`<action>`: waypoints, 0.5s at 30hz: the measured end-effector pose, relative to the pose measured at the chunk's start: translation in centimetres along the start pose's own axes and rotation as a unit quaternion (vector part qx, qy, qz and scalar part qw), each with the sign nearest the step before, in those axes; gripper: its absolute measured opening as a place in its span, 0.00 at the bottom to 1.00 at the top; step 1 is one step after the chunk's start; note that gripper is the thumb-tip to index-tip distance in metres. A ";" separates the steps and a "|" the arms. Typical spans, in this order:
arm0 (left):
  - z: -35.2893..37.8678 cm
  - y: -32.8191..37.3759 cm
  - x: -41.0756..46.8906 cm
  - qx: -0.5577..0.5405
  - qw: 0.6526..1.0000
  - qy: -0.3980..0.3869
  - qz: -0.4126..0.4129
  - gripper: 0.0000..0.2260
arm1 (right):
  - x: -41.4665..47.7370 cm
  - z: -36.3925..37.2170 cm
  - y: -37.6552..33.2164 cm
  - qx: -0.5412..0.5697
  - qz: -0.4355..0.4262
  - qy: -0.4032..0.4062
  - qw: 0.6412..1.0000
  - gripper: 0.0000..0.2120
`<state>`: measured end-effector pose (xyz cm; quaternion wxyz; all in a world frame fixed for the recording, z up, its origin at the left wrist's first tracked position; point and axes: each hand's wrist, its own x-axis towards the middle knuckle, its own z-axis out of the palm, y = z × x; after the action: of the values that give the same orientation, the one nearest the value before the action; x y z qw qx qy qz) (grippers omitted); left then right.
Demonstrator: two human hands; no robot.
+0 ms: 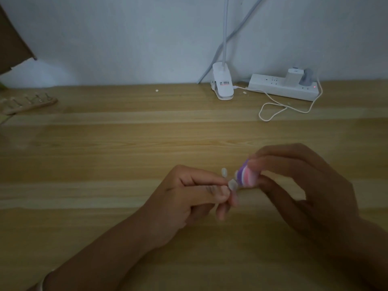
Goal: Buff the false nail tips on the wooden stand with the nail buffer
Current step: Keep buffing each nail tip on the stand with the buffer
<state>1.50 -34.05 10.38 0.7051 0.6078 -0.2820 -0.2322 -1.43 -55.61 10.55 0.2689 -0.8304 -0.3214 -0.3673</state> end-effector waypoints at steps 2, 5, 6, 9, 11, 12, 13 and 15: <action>0.1 0.0 0.0 -0.026 1.000 0.000 -0.006 0.07 | -0.5 0.3 -1.1 0.007 -0.049 -0.011 0.999 0.11; 0.0 0.1 0.1 -0.020 0.999 0.002 -0.024 0.07 | -0.6 0.4 -0.3 -0.022 -0.053 -0.027 0.998 0.11; -0.1 0.1 0.1 -0.012 0.999 0.006 -0.033 0.07 | -0.5 0.4 0.3 -0.031 -0.033 -0.018 0.999 0.12; 0.0 0.3 0.2 -0.005 0.999 0.007 -0.048 0.09 | -0.2 0.5 0.1 -0.016 -0.020 0.010 1.000 0.12; 0.3 0.4 0.2 -0.018 0.999 -0.003 -0.049 0.07 | -0.6 0.9 -0.8 -0.004 -0.056 -0.002 0.998 0.11; 0.4 0.4 0.2 -0.023 0.998 -0.005 -0.053 0.07 | -0.8 1.0 -0.9 -0.002 -0.070 -0.019 0.997 0.12; 0.4 0.5 0.1 -0.026 0.998 -0.006 -0.062 0.07 | -0.9 0.9 -0.5 -0.012 -0.075 -0.034 0.997 0.12; 0.2 0.6 0.2 -0.040 0.996 -0.005 -0.084 0.10 | -0.6 0.7 0.6 -0.048 -0.042 -0.036 0.997 0.11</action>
<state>1.48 -34.24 10.97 0.7056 0.5994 -0.2234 -0.3048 -1.04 -55.72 9.52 0.2017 -0.8406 -0.3477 -0.3630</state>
